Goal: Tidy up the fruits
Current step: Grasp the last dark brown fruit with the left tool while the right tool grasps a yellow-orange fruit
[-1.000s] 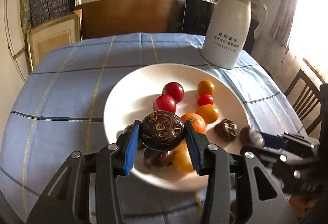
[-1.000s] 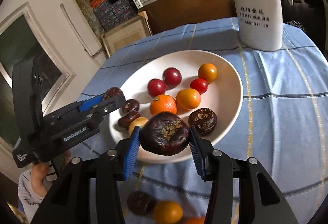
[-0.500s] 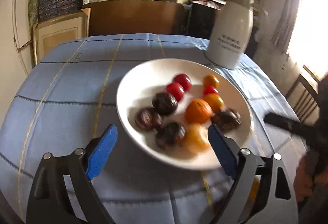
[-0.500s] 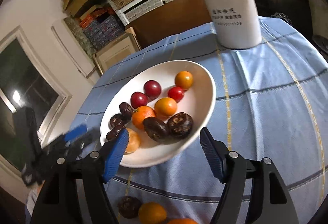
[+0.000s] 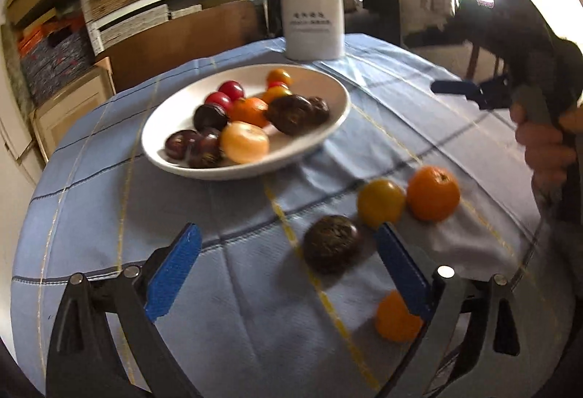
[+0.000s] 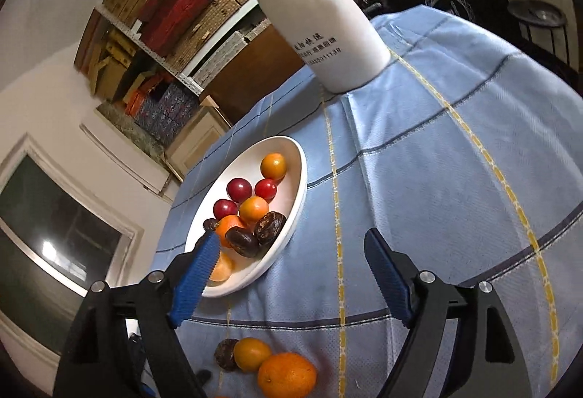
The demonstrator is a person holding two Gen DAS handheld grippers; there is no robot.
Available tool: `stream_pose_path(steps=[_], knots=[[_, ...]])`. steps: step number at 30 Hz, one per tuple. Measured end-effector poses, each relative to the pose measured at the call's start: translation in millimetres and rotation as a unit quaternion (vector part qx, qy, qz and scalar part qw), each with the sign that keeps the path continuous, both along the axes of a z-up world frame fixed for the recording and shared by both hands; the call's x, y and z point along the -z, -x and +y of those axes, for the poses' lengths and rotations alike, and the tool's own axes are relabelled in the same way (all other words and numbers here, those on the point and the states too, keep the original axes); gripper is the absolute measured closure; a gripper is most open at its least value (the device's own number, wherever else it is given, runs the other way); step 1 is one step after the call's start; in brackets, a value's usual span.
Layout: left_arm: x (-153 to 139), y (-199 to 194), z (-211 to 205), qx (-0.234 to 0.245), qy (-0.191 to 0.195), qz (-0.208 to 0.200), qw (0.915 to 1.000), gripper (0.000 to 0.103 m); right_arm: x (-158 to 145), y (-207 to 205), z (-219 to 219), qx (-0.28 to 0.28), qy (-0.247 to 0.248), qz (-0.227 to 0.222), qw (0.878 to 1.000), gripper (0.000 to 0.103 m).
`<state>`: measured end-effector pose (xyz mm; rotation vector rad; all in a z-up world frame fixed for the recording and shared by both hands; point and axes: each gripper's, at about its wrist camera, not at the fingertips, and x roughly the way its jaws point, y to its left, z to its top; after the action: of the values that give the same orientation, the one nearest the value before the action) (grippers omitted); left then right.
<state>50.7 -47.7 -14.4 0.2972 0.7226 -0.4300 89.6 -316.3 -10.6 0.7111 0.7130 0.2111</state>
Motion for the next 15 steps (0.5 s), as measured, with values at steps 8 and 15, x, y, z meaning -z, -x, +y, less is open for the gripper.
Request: stream_pose_path(steps=[8, 15], knots=[[15, -7, -13, 0.010, -0.024, 0.030, 0.9992, 0.008, -3, 0, 5, -0.013, 0.001, -0.001, 1.000, 0.021], [22, -33, 20, -0.071, -0.009, 0.055, 0.9959, 0.007, -5, 2, 6, -0.017, 0.002, -0.004, 1.000, 0.021]])
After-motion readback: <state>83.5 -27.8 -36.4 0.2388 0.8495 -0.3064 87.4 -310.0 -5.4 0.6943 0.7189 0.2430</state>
